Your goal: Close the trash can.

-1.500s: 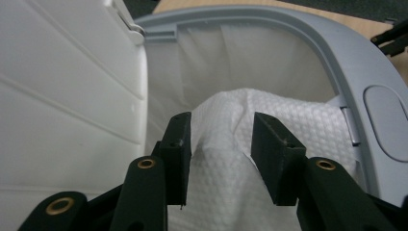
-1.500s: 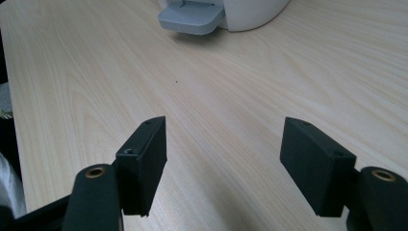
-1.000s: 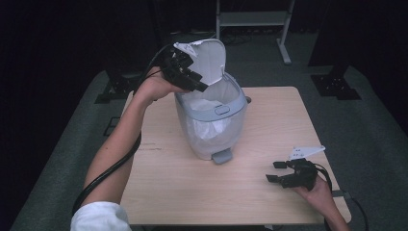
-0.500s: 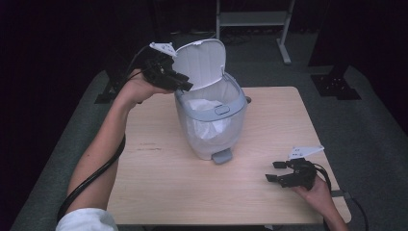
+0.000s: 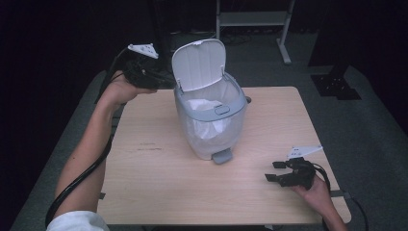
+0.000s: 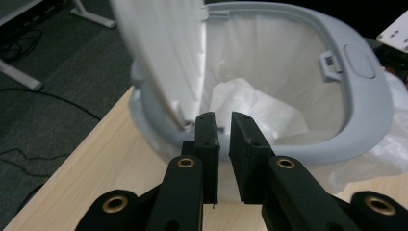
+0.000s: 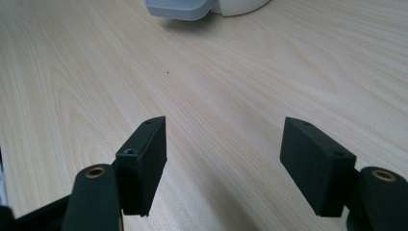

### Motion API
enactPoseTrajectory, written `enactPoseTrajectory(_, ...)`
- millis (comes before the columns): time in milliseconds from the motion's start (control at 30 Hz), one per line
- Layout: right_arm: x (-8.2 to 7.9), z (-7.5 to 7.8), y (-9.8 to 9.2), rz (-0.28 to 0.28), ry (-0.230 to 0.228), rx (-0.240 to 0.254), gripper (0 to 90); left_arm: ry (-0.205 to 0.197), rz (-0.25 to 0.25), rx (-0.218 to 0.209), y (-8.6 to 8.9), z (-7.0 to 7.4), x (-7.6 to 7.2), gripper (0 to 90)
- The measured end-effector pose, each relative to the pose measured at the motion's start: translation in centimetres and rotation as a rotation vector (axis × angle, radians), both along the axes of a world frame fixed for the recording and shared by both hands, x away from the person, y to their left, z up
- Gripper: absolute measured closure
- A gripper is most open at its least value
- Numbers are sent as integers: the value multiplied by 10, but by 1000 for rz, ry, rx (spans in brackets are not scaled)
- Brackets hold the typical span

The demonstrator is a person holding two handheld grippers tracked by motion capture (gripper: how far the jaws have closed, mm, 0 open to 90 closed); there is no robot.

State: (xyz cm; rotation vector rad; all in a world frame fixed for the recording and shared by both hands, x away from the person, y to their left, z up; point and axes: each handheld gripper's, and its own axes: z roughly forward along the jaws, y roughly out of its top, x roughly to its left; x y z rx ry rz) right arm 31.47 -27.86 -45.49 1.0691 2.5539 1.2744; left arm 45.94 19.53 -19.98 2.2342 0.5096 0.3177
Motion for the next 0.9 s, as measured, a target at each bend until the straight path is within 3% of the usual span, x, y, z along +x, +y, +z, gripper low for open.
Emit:
enactPoseTrajectory(300, 2, 0, -1, -7, 6, 1, 321, -7, 54, 4, 19, -2, 16, 814)
enactPoseTrajectory(400, 2, 0, -1, -6, 7, 0, 321, -6, 70, -31, 23, -2, 21, 814)
enactPoseTrajectory(733, 4, -1, -2, -3, 11, 1, 321, -12, 90, -31, 17, 5, 42, 814)
enactPoseTrajectory(800, 5, -2, -2, 0, 14, -2, 321, -9, 101, -14, 15, 4, 47, 814)
enactPoseTrajectory(900, 4, -3, -2, -2, 21, -7, 321, 5, 101, -31, 13, 4, 53, 814)
